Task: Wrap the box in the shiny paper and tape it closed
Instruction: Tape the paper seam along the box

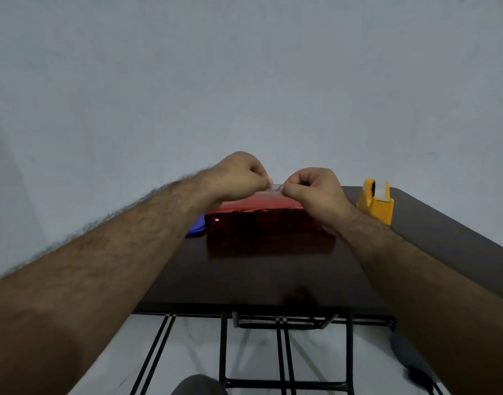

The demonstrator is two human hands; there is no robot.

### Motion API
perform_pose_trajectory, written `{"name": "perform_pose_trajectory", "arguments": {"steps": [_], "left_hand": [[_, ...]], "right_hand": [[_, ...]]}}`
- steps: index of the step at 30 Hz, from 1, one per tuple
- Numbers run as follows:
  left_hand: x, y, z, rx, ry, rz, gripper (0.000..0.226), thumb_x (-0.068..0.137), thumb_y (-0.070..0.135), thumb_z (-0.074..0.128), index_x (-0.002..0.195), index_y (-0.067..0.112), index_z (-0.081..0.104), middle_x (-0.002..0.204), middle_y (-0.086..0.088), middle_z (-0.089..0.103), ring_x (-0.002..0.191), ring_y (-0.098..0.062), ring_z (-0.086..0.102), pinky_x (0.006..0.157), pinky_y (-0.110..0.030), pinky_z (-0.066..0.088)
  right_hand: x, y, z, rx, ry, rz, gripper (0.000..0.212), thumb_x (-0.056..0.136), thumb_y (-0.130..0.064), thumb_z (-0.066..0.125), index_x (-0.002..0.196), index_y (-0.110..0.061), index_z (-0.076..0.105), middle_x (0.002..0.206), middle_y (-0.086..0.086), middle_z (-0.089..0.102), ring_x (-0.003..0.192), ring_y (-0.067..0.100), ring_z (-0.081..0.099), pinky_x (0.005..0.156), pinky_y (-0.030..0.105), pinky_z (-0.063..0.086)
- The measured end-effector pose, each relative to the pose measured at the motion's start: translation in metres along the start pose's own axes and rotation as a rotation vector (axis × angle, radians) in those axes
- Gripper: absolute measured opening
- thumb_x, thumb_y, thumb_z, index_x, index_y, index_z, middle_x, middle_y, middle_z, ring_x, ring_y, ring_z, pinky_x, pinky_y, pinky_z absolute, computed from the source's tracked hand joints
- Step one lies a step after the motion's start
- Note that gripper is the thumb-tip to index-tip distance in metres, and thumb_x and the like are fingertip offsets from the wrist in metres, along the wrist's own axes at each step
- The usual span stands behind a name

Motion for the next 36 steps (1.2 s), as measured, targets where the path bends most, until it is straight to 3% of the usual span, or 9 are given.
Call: {"name": "perform_pose_trajectory", "arguments": {"steps": [5,8,11,13,20,24,27,30,36], "left_hand": [[0.002,-0.055,-0.012,-0.242,0.187,-0.191,0.010,0.099,0.015,0.070,0.099,0.016,0.060,0.085,-0.001,0.058,0.068,-0.016,0.050,0.061,-0.030,0.043],[0.000,-0.100,0.001,-0.153,0.291,-0.114,0.015,0.091,0.022,0.079,0.102,0.028,0.071,0.098,0.005,0.072,0.087,-0.015,0.068,0.082,-0.034,0.060],[-0.003,-0.128,0.020,-0.016,0.224,0.047,0.025,0.090,0.028,0.083,0.115,0.031,0.080,0.112,0.011,0.078,0.105,-0.005,0.069,0.103,-0.032,0.055],[-0.003,-0.138,0.026,0.074,0.200,0.124,0.033,0.091,0.032,0.084,0.123,0.027,0.080,0.122,0.010,0.078,0.111,-0.002,0.065,0.108,-0.031,0.051],[0.007,-0.158,0.039,0.182,0.332,0.229,0.024,0.090,0.034,0.083,0.114,0.031,0.084,0.108,0.013,0.080,0.106,-0.004,0.060,0.102,-0.033,0.050],[0.007,-0.162,0.043,0.097,0.340,0.190,0.027,0.083,0.036,0.080,0.110,0.032,0.083,0.105,0.023,0.074,0.112,-0.008,0.062,0.102,-0.034,0.052],[0.008,-0.161,0.045,0.029,0.399,0.209,0.016,0.089,0.040,0.079,0.101,0.030,0.085,0.094,0.027,0.071,0.107,-0.005,0.063,0.096,-0.031,0.052],[0.011,-0.163,0.045,0.044,0.406,0.211,0.012,0.089,0.037,0.083,0.099,0.031,0.085,0.092,0.027,0.070,0.106,-0.005,0.061,0.094,-0.030,0.051],[0.015,-0.172,0.042,0.052,0.409,0.214,0.016,0.088,0.034,0.085,0.102,0.029,0.085,0.098,0.017,0.076,0.106,-0.006,0.064,0.099,-0.036,0.054]], "right_hand": [[0.003,0.005,0.010,0.035,0.015,0.070,0.013,0.084,-0.010,0.078,0.072,-0.008,0.073,0.072,0.005,0.071,0.074,0.011,0.071,0.074,0.029,0.058],[0.004,0.015,0.022,0.034,-0.018,0.151,0.013,0.087,-0.011,0.078,0.080,-0.001,0.073,0.066,-0.007,0.068,0.064,0.001,0.063,0.070,0.023,0.050],[0.002,0.024,0.036,0.069,-0.035,0.186,0.016,0.089,-0.011,0.076,0.082,0.002,0.070,0.061,-0.006,0.061,0.055,0.003,0.054,0.057,0.016,0.045],[0.000,0.028,0.045,0.088,-0.047,0.199,0.011,0.090,-0.011,0.076,0.082,-0.004,0.071,0.062,-0.005,0.060,0.054,0.004,0.053,0.055,0.017,0.045],[0.006,0.042,0.068,0.086,-0.078,0.176,0.018,0.089,-0.020,0.084,0.082,-0.007,0.073,0.077,0.007,0.074,0.070,0.017,0.068,0.067,0.033,0.058],[0.012,0.052,0.080,0.016,-0.044,0.164,0.016,0.086,-0.022,0.087,0.081,-0.011,0.075,0.082,0.006,0.078,0.074,0.016,0.071,0.073,0.035,0.061],[0.014,0.055,0.083,0.015,-0.003,0.157,0.017,0.085,-0.023,0.087,0.079,-0.014,0.075,0.079,0.005,0.078,0.072,0.014,0.071,0.069,0.035,0.061],[0.016,0.059,0.087,0.076,0.068,0.154,0.016,0.085,-0.021,0.087,0.077,-0.015,0.074,0.073,0.001,0.074,0.067,0.012,0.067,0.065,0.031,0.055],[0.015,0.064,0.091,0.104,0.089,0.179,0.015,0.085,-0.017,0.086,0.077,-0.011,0.075,0.076,0.010,0.076,0.068,0.020,0.070,0.069,0.042,0.063]]}}
Point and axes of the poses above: each hand's wrist, its own x-axis towards the middle knuckle, its own z-axis out of the palm, y = z × x, the point moved 1 cm from there along x, towards the middle knuckle
